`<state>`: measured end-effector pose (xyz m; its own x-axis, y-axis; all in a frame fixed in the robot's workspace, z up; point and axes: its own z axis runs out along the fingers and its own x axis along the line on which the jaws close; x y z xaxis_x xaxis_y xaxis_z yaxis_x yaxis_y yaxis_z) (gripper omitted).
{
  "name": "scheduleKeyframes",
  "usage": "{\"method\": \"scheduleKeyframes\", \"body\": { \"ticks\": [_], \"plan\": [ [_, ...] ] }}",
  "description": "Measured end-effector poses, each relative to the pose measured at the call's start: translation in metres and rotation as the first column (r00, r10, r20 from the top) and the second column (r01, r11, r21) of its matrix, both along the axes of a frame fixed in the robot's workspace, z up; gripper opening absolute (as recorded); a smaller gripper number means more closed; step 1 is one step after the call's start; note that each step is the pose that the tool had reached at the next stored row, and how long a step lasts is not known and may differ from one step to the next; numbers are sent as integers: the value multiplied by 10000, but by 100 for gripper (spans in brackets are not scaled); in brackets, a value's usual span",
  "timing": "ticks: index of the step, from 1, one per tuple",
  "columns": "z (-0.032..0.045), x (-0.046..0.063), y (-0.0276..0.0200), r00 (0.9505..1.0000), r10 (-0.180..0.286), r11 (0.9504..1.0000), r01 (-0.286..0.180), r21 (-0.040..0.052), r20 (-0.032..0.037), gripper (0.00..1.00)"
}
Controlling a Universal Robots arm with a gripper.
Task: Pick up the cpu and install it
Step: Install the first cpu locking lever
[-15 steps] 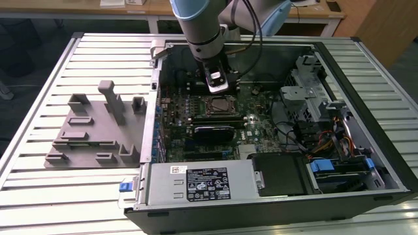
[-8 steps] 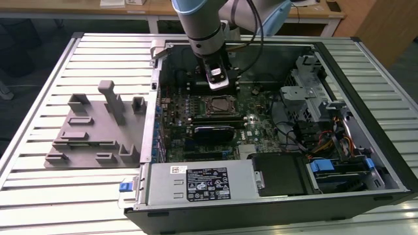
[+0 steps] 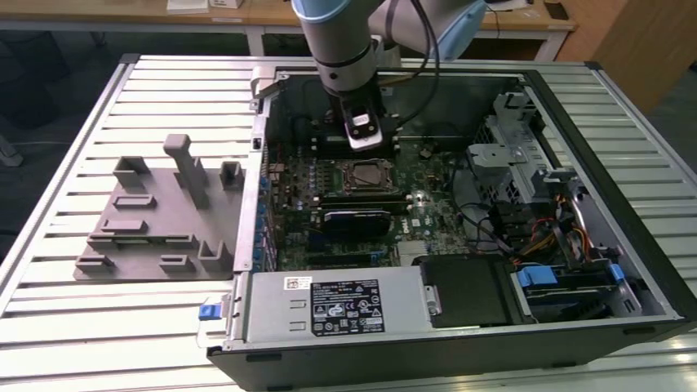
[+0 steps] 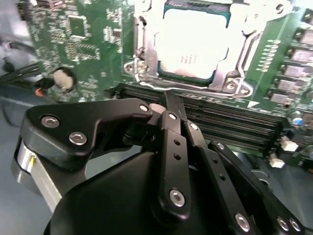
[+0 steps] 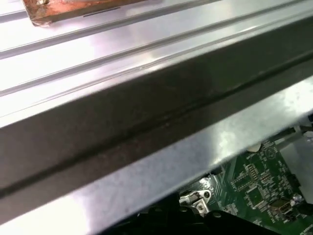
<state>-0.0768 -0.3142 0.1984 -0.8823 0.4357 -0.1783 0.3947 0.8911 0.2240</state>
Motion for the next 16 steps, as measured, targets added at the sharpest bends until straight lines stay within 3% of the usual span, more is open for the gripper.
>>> {"method": "scheduleKeyframes", "body": {
  "ticks": [3, 8, 16],
  "plan": [
    [-1, 20, 0, 9995, -2, 9999, -3, -140, -329, 11],
    [-1, 20, 0, 9994, -3, 9999, -2, -159, -348, 11],
    [63, 23, 0, 9994, -14, 9988, -3, -495, -347, 11]
  ]
}}
